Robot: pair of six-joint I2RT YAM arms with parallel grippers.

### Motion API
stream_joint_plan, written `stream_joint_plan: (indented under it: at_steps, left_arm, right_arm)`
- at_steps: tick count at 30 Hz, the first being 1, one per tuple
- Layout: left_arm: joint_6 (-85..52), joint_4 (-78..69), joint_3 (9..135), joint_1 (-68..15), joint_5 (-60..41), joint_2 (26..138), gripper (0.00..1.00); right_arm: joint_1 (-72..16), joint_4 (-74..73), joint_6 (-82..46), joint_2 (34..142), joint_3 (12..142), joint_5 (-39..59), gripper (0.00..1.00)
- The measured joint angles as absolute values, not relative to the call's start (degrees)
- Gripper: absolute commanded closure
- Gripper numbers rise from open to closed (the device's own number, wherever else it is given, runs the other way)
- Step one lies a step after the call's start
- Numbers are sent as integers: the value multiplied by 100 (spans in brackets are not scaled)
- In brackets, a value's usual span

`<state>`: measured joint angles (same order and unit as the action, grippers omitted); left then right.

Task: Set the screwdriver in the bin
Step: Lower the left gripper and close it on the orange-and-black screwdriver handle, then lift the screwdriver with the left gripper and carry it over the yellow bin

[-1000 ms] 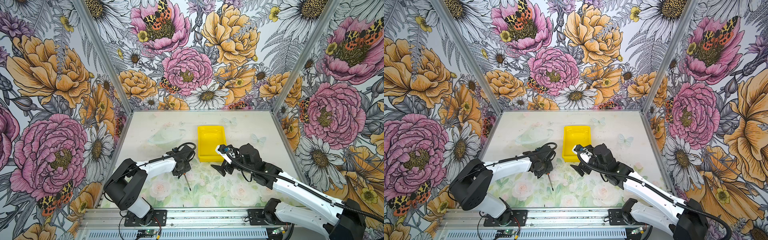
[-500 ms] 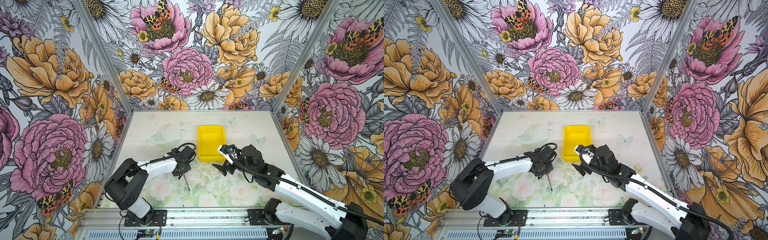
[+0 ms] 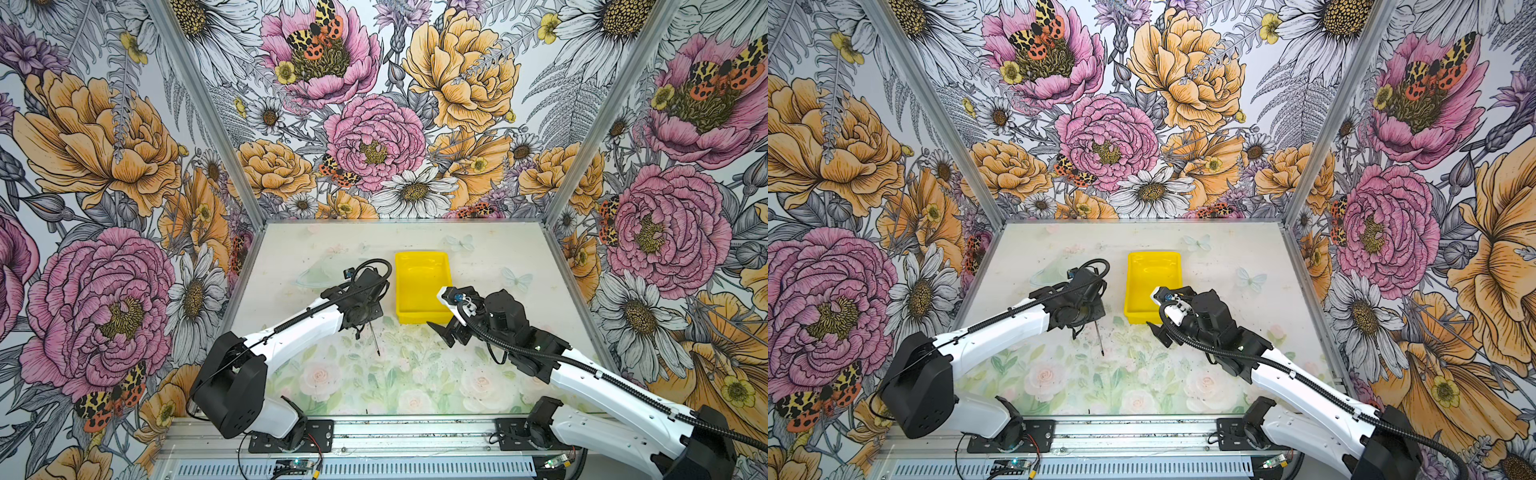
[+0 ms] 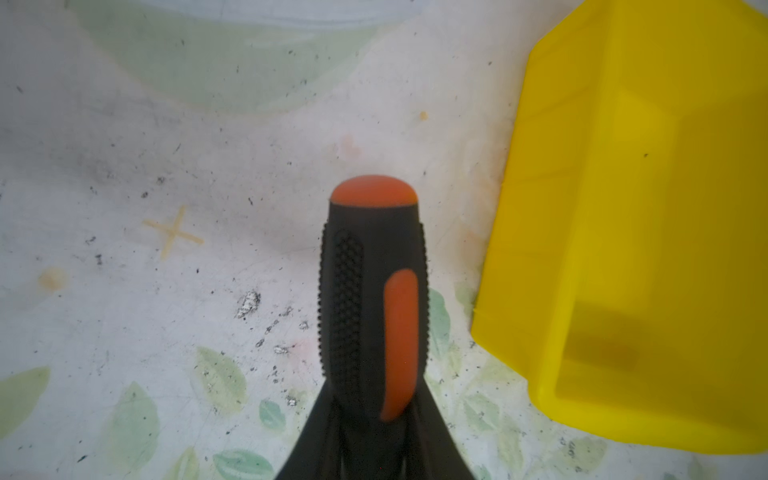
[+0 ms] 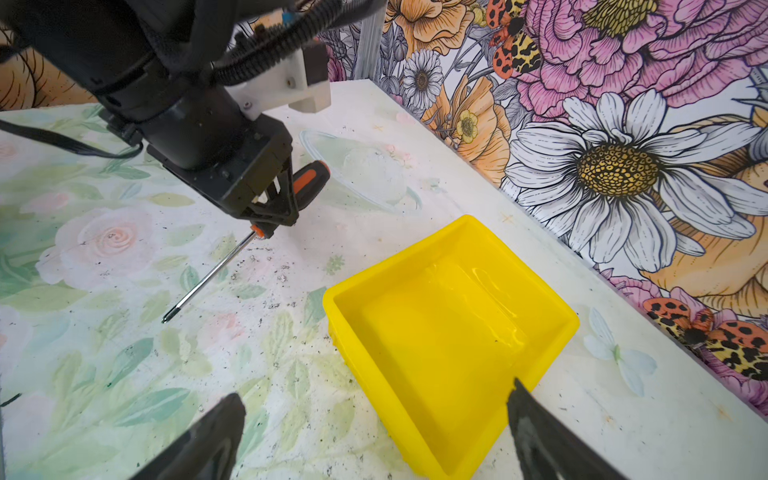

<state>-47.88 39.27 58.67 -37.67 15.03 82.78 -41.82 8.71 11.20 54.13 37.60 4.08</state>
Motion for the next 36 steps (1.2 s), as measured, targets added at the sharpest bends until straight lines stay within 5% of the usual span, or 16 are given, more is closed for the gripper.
stream_joint_plan:
  at_steps: [9,22,36]
  left_arm:
    - [-3981,3959,7369,-3758,1634,8836,91]
    - [-3389,3966,9797,-3765,1636,11096,86]
    - [-3343,3964,11019,-3979,1625,12613,85]
  right_arm:
    - [-3470,834,484,5465,3760,316,0]
    - [-3024,843,-263,5070,3658,252,0]
    - [-2735,956,-493,5063,3570,106,0]
